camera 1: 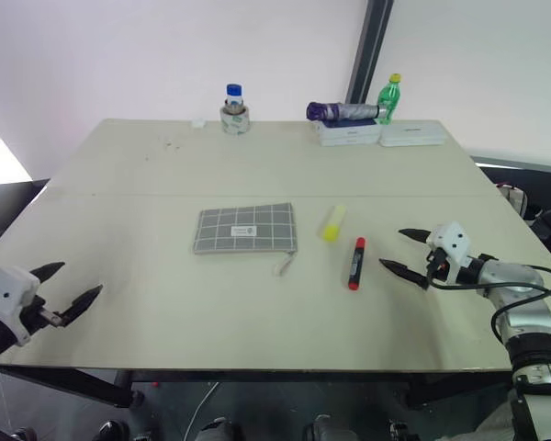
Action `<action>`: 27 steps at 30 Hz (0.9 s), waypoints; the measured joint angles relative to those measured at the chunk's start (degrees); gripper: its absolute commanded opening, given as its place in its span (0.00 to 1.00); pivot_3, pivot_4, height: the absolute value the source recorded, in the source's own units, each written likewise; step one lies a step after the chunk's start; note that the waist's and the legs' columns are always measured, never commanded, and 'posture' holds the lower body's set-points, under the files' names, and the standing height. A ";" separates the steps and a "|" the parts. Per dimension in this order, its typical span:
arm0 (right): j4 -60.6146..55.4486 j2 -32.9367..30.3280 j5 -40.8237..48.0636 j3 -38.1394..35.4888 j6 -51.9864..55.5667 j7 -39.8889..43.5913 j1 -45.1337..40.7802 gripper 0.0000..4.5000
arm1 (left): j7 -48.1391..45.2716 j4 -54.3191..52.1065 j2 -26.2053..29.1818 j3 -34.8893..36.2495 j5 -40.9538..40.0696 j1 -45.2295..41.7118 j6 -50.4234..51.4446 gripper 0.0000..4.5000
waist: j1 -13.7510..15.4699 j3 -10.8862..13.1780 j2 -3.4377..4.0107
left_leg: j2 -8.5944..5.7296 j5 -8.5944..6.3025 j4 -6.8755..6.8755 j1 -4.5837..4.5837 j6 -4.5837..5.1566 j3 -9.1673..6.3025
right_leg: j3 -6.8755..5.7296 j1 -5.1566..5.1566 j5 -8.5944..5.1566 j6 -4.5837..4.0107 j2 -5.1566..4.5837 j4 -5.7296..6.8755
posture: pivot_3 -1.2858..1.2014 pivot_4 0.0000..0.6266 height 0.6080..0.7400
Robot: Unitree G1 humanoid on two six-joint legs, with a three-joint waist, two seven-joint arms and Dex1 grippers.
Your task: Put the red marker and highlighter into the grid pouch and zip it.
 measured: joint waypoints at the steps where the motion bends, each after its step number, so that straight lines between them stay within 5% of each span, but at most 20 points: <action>1: -0.07 0.03 0.01 -0.01 0.00 -0.08 0.21 0.99 | -0.01 0.03 0.00 -0.16 0.00 -0.43 0.00 1.00 | 0.05 0.00 0.00 | 0.00 0.00 0.01 0.00 0.00 0.00 | 0.00 0.00 0.00 0.00 0.00 0.00 | 0.52 0.24 1.00; 27: -3.74 1.59 0.09 0.02 0.71 -2.24 1.89 0.99 | -0.76 4.01 0.09 -2.39 3.22 -4.40 -7.63 1.00 | -0.07 0.00 0.01 | 0.00 0.00 0.01 0.01 0.00 0.02 | 0.00 0.00 0.00 0.00 0.01 0.00 | 0.52 0.24 1.00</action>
